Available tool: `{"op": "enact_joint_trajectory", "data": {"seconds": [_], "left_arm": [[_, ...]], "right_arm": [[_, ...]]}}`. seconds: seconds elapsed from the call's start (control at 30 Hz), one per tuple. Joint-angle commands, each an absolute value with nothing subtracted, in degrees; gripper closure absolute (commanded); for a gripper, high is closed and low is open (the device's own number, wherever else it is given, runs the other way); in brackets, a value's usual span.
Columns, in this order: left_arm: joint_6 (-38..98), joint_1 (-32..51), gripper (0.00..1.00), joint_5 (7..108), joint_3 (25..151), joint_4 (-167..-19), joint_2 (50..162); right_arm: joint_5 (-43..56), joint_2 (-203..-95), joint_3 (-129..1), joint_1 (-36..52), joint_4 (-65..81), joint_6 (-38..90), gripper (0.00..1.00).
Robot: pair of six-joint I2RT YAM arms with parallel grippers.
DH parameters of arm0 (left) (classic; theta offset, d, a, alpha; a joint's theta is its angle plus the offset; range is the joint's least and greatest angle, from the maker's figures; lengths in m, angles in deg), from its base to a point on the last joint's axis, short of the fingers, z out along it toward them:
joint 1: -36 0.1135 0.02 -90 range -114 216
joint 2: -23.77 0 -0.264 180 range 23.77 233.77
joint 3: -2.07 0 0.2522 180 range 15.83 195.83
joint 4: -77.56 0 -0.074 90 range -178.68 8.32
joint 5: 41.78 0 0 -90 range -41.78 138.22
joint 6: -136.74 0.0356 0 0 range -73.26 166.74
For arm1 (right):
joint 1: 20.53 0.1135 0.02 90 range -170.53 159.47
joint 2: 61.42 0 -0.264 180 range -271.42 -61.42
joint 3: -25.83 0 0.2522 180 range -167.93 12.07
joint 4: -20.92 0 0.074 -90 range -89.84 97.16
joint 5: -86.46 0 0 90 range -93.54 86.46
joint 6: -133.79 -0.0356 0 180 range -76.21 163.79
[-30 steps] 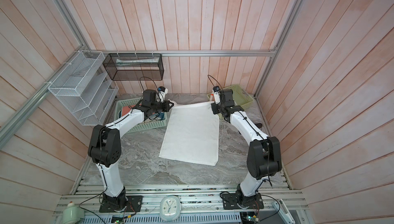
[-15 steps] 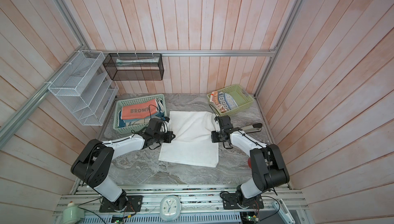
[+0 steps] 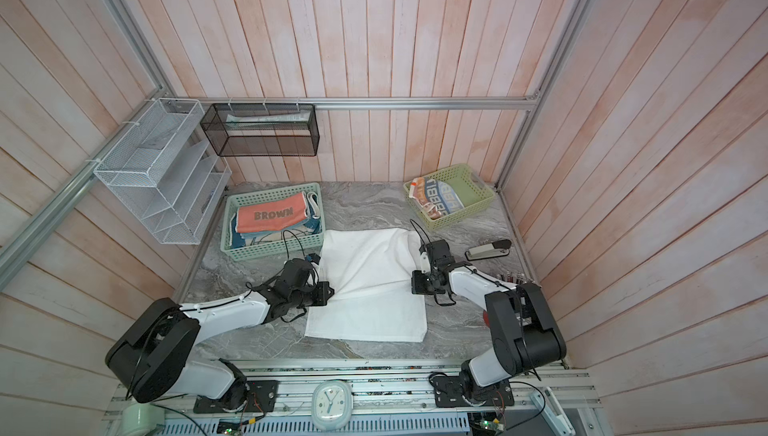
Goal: Fold and stack the towels
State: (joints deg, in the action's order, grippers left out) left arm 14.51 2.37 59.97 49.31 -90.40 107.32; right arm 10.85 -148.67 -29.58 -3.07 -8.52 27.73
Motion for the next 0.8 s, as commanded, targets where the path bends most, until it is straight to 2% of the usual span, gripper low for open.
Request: {"op": "enact_joint_trajectory", "data": {"seconds": [0.0,0.2,0.33,0.43,0.57,0.77], "left_arm": [[17.03,3.80,1.00,58.43,55.91,-87.86,109.33],[23.35,11.92,1.00,65.28,77.19,-79.99,114.53],[28.58,15.55,1.00,67.81,94.93,-72.17,121.44],[30.86,17.16,1.00,68.42,103.72,-68.70,124.88],[31.66,17.98,1.00,69.09,107.16,-67.95,125.73],[31.11,18.07,1.00,71.17,101.18,-70.01,123.46]], "right_arm": [[7.38,-149.93,-36.34,-3.30,-11.57,30.07,1.00],[3.46,-150.11,-55.83,-6.53,-16.29,33.42,1.00],[2.65,-154.31,-70.61,-8.99,-18.85,36.81,1.00],[1.34,-158.52,-80.36,-10.01,-23.43,39.09,1.00],[0.85,-160.18,-85.12,-10.50,-27.26,40.14,1.00],[1.72,-155.89,-78.74,-10.43,-27.81,39.50,1.00]]}}
